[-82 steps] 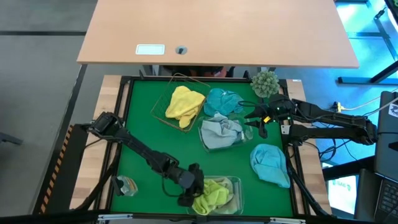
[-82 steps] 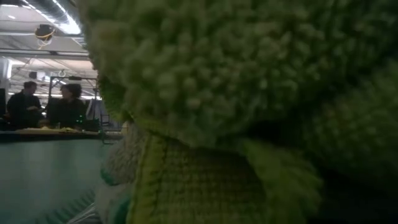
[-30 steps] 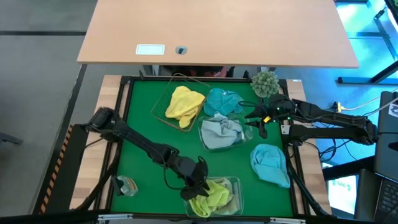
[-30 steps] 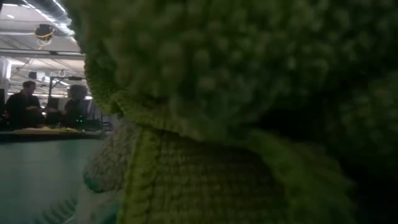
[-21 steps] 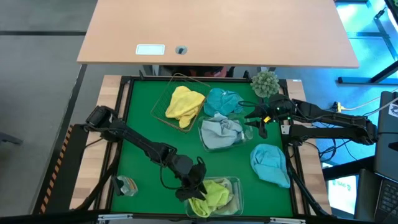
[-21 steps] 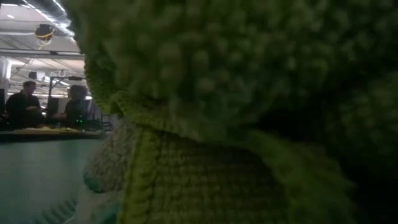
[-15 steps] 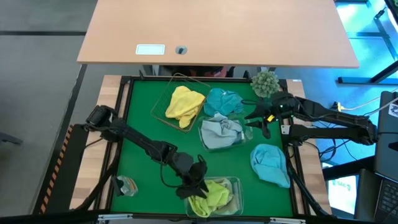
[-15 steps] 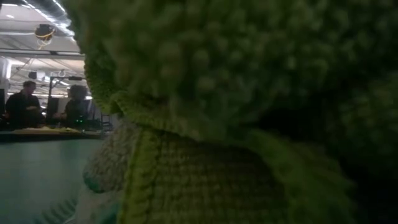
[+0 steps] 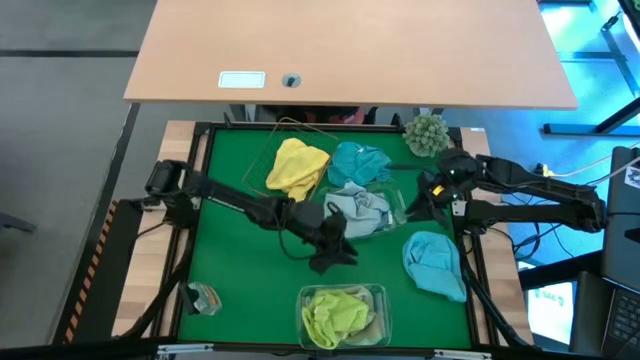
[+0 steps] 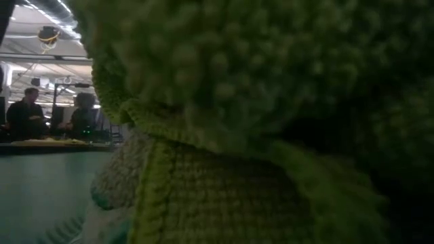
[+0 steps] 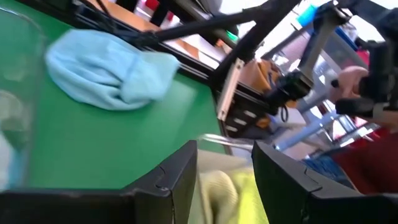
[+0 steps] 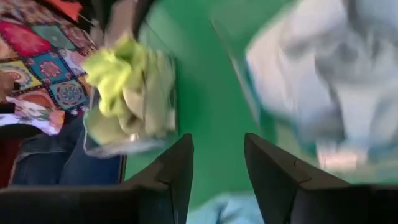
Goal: Sort microfiber towel by color & place in baskets
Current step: Put the bottom blue towel into the top transparent bin
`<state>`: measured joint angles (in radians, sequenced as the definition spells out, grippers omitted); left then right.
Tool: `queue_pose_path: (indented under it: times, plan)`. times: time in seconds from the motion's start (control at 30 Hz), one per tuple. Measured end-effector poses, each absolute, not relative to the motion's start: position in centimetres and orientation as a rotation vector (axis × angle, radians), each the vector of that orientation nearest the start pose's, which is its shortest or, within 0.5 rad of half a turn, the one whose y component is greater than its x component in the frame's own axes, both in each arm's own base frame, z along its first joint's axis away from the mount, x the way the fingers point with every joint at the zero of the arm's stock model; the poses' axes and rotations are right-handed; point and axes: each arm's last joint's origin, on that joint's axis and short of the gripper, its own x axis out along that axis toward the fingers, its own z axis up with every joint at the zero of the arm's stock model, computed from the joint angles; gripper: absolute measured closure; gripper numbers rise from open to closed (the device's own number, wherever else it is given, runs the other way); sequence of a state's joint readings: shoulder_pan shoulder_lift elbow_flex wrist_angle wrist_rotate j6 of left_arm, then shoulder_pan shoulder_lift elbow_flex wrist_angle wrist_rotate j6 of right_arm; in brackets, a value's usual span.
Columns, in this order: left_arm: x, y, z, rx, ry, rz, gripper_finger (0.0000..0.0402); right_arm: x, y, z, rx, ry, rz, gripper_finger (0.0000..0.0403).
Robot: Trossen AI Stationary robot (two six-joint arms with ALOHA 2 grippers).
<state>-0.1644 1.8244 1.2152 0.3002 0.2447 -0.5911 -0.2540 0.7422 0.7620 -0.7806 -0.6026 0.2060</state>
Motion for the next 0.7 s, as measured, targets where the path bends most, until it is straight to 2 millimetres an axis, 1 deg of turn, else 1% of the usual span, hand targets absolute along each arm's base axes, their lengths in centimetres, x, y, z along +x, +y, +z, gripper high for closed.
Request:
queue_pose_path:
  times: [0.13, 0.27, 0.37, 0.53, 0.7]
  plan:
    - [40.8, -6.3, 23.9, -0.595, 0.411, -0.276, 0.0254, 12.7, -0.9, 27.4, 0.587, 0.892, 0.216, 0.0258]
    - [40.9, -5.9, 23.9, -0.596, 0.408, -0.266, 0.0254, 12.4, 0.3, 27.0, 0.613, 0.992, 0.171, 0.0258]
    - [40.9, -5.9, 23.9, -0.596, 0.408, -0.267, 0.0254, 12.3, 1.2, 26.9, 0.613, 1.029, 0.149, 0.0258]
    - [40.8, -6.5, 23.9, -0.594, 0.413, -0.281, 0.0254, 12.0, 3.1, 26.9, 0.626, 1.088, 0.169, 0.0258]
    - [40.7, -7.0, 23.9, -0.591, 0.417, -0.292, 0.0254, 11.9, 4.8, 26.5, 0.599, 1.143, 0.146, 0.0258]
